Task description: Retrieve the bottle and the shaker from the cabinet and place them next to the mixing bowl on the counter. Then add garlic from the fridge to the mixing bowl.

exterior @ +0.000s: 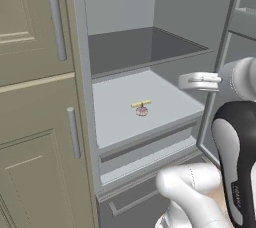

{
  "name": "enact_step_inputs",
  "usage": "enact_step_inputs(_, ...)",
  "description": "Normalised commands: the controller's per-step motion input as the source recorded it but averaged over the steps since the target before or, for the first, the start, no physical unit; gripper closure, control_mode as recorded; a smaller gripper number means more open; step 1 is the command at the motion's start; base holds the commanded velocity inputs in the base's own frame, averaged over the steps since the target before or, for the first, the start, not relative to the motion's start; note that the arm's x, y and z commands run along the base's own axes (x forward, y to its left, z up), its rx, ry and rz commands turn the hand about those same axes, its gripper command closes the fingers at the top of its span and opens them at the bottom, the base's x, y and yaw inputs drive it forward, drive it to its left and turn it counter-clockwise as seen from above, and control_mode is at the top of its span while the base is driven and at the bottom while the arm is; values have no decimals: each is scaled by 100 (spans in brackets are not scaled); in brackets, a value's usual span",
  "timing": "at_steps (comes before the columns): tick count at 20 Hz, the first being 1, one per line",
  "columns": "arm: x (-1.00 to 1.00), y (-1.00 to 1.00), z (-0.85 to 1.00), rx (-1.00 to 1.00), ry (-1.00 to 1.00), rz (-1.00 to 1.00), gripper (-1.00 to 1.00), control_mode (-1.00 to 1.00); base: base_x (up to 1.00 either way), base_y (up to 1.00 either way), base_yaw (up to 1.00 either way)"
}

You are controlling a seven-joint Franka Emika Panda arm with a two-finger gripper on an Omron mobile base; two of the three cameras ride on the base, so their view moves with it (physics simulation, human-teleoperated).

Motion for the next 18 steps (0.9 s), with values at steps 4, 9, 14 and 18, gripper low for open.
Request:
enact_step_inputs(4,-3,-17,0,2,0,0,-100,-100,0,0,0)
enact_step_inputs(9,-1,0,-20,-5,13,0,-100,-100,0,0,0)
enact_step_inputs(14,7,0,-36,-14,26,-1,-100,-100,0,0,0)
enact_step_inputs(18,26,-1,-39,-10,19,-1,-100,-100,0,0,0)
